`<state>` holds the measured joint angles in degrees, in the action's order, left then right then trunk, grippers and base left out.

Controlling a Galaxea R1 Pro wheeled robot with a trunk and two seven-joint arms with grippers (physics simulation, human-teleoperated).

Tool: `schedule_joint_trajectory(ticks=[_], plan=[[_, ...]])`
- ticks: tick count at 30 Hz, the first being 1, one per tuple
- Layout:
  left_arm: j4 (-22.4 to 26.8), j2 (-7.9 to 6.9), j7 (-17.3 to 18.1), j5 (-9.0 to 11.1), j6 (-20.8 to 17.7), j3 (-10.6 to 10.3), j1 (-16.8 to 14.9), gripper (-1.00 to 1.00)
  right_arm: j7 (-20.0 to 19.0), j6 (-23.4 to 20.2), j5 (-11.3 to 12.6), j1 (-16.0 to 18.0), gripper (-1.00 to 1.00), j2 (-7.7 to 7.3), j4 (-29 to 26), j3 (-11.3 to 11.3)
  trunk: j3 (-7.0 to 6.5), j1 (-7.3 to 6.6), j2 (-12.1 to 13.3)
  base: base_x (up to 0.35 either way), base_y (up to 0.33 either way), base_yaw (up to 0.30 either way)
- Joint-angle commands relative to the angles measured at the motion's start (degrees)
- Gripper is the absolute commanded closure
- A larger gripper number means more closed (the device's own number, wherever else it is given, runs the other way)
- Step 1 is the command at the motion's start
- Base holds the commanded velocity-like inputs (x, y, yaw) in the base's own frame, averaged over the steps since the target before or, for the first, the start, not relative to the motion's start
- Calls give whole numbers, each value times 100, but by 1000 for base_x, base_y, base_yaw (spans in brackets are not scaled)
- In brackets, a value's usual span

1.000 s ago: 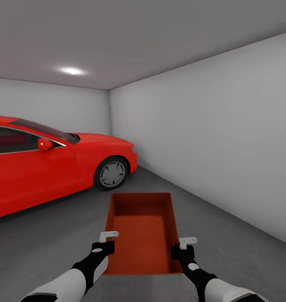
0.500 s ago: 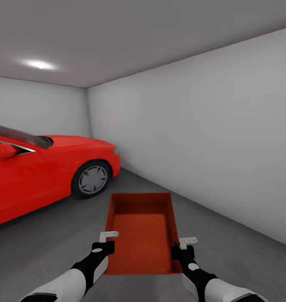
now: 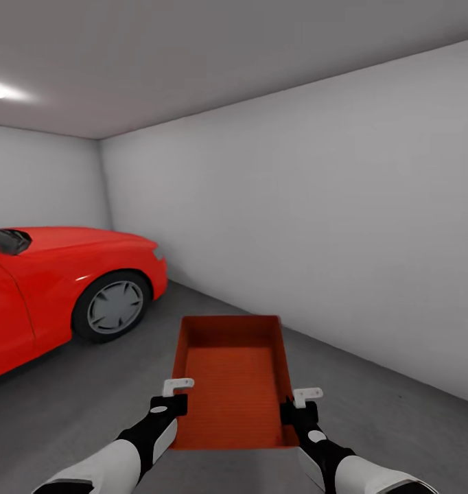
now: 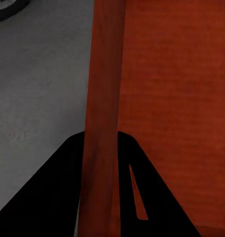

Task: Move the two storage containers from the living room to the garage. In the garage, place one container on the floor and stack the other container on top of it (either order is fine).

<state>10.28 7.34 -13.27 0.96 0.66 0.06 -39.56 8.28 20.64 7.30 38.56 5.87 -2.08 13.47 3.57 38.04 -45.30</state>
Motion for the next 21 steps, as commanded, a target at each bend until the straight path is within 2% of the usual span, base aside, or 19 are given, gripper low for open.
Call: schedule_joint_trajectory(ticks=[1,21], plan=[[132,-276,-71,89,4,364,-8,100,-1,10,21,2,100,2,5,-152,10,5,-8,321,90,-282],[135,-277,-71,89,4,364,-8,100,-1,10,23,-1,100,2,5,-152,10,5,-8,321,90,-282]])
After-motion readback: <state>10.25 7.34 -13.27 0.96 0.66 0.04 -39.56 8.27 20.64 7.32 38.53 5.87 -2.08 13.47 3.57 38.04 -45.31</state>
